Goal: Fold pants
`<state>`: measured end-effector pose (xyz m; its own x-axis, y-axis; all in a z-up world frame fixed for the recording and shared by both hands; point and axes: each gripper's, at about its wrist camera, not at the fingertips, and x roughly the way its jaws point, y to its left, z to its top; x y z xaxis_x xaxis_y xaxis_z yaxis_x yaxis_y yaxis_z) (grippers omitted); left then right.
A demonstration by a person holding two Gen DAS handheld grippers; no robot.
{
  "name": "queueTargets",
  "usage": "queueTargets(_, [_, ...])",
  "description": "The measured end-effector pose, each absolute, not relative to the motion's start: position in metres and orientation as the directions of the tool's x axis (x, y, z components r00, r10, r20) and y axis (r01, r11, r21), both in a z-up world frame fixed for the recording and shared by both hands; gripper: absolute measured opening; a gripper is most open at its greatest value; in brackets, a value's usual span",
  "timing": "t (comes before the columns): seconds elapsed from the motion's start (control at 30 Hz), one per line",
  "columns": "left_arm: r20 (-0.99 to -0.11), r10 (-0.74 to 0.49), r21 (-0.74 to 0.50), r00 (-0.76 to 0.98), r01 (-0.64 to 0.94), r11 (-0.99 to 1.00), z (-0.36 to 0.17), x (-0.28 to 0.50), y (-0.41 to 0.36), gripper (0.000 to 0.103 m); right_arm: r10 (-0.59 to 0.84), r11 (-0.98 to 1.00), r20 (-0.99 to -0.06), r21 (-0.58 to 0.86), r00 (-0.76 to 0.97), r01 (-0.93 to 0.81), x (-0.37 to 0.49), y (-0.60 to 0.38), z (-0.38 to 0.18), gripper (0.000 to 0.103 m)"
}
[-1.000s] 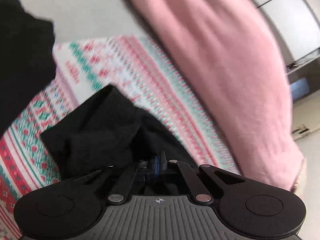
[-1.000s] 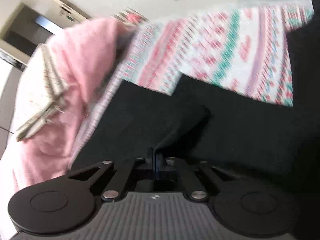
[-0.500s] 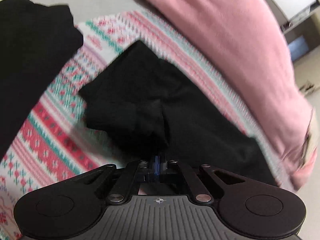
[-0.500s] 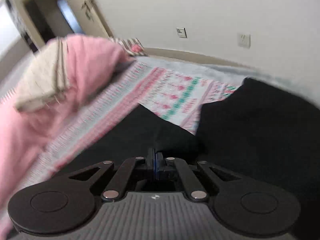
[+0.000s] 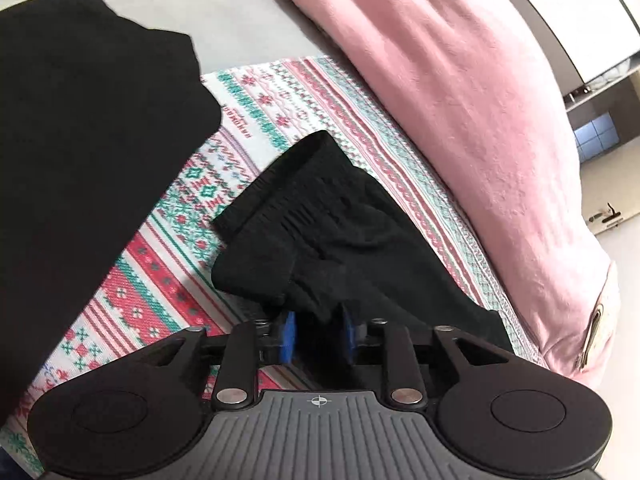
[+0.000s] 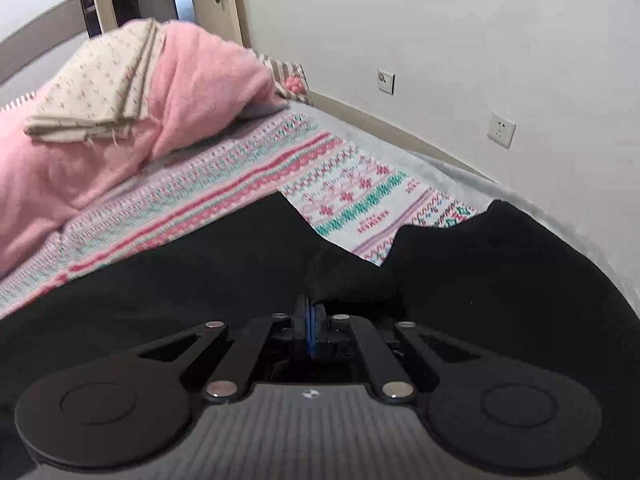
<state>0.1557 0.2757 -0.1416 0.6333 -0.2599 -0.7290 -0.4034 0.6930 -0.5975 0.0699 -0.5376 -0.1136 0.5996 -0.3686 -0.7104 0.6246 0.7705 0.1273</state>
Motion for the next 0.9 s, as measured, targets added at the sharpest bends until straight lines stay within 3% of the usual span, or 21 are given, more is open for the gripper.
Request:
queueTargets(0.07, [-0.744,-0.271,-0.605,0.611,-0.444,0.660,-0.150,0.157,0.278,0.029,-0.375,0.771,-0.706,0.122,0.601,0.625,0.072,-0.536,-0.112,0.000])
queueTargets(0.13, [-0.746,-0.291,-0.620,0.598,-0.467,0.630,-0.156,0.159,0.279,0.050,-0.389,0.772,-0.713,0.092,0.583,0.629,0.078,-0.532,-0.116,0.000])
queueTargets(0.2, [-0.739,-0.267,-0.621,0.619,-0.473,0.625,-0.155,0.160,0.280,0.053,-0.392,0.775,-0.719,0.078,0.574,0.627,0.081,-0.531,-0.119,0.000])
queueTargets(0.27, [-0.739,-0.207,-0.606,0.642,-0.498,0.620,-0.154,0.163,0.281,0.049,-0.385,0.781,-0.721,0.078,0.576,0.619,0.083,-0.530,-0.120,0.000])
queueTargets(0.33, [-0.766,-0.125,-0.534,0.631,-0.516,0.670,-0.154,0.174,0.276,0.018,-0.381,0.791,-0.721,0.072,0.580,0.608,0.085,-0.527,-0.120,0.000])
queueTargets(0.4, [-0.764,-0.055,-0.467,0.643,-0.491,0.736,-0.147,0.184,0.268,0.012,-0.372,0.806,-0.717,0.065,0.589,0.589,0.088,-0.522,-0.121,0.000])
queueTargets(0.57, [-0.699,0.052,-0.350,0.714,-0.405,0.845,-0.120,0.194,0.256,0.011,-0.341,0.827,-0.727,0.069,0.595,0.557,0.089,-0.515,-0.123,0.000])
queueTargets(0.8, [-0.786,0.008,-0.303,0.618,-0.397,0.867,-0.151,0.203,0.263,0.012,-0.369,0.833,-0.734,0.010,0.570,0.553,0.086,-0.510,-0.123,0.000])
queueTargets(0.9, [-0.781,-0.009,-0.323,0.625,-0.390,0.862,-0.153,0.197,0.265,0.018,-0.378,0.834,-0.728,0.000,0.571,0.552,0.081,-0.513,-0.118,0.000])
